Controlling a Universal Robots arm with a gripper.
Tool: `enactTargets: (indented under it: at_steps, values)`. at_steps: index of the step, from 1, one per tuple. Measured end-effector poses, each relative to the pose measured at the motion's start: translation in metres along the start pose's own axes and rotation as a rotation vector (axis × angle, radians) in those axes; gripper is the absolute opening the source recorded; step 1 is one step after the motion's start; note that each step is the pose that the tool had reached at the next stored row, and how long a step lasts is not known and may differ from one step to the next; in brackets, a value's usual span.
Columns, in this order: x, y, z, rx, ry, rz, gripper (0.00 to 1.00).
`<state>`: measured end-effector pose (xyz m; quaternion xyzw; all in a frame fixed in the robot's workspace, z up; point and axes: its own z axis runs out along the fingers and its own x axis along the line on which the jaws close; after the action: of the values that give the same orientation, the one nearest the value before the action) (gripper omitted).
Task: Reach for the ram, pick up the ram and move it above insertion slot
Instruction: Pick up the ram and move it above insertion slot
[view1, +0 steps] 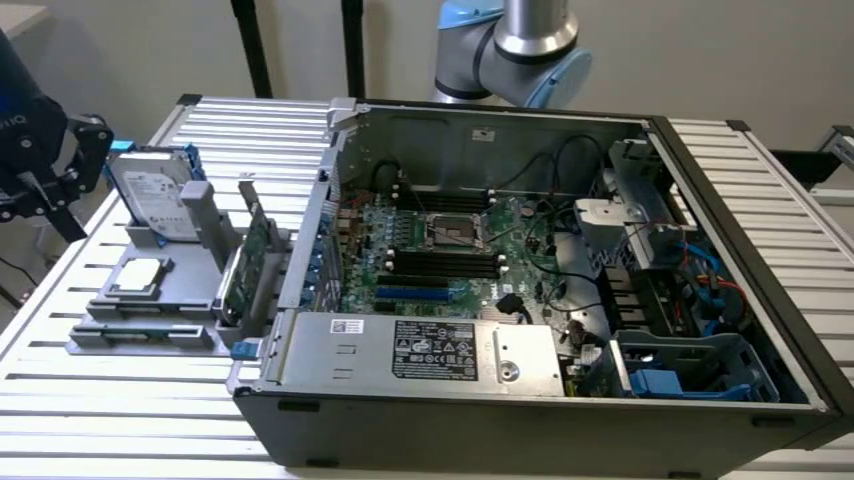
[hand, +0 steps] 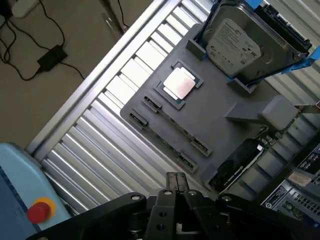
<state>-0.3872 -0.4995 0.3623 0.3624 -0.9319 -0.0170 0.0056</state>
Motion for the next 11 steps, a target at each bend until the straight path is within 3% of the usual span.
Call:
enactTargets:
  at_steps: [11]
  values:
    - [0.0000, 0.0000, 0.0011, 0.0031, 0.0034, -0.199, 0.11]
